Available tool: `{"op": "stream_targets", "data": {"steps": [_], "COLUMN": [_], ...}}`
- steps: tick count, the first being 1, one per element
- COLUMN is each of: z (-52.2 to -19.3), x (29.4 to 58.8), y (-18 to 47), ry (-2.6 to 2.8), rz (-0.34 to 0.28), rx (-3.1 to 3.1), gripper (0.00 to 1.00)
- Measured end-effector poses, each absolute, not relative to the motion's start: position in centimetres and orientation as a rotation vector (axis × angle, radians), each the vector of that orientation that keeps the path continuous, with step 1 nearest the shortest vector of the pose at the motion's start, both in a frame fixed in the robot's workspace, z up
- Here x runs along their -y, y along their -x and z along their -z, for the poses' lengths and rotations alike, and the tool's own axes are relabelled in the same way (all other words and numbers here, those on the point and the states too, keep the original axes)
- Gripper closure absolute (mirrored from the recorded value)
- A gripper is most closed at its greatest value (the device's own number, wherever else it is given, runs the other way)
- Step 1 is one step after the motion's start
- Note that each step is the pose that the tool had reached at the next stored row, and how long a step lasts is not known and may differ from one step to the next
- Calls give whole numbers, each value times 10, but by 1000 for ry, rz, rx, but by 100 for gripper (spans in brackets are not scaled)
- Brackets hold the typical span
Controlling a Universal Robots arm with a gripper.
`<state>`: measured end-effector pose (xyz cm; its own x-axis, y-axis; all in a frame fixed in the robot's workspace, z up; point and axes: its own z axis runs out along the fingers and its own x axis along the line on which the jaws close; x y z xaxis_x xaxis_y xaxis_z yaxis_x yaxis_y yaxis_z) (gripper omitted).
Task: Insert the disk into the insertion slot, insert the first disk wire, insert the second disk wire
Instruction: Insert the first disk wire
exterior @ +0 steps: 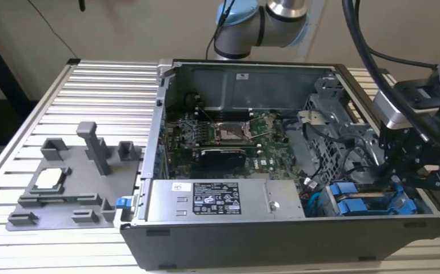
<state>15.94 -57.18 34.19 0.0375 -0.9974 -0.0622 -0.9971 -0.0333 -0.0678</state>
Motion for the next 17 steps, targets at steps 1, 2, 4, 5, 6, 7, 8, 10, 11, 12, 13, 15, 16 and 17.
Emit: {"op": "stream_targets", "data": {"steps": [1,2,4,5,6,7,8,10,11,12,13,15,16,17], "z": [-342,-341,-340,-340,-340,-339,-339,-339,-339,-338,-338,-337,-337,-336], "x": [572,572,572,572,572,572,572,572,572,572,572,572,572,572], "y": [-159,-159,-159,-159,-159,-159,-159,-159,-159,-159,-159,-159,-159,-159], "ry": [2194,2194,2194,2194,2194,2194,2194,2194,2194,2194,2194,2194,2194,2194], "rz": [4,4,3,3,4,4,4,4,4,4,4,3,4,4], "rx": [-2118,-2118,-2118,-2118,-2118,-2118,-2118,-2118,-2118,-2118,-2118,-2118,-2118,-2118], "gripper": [81,81,81,81,81,81,81,81,81,81,81,81,81,81]}}
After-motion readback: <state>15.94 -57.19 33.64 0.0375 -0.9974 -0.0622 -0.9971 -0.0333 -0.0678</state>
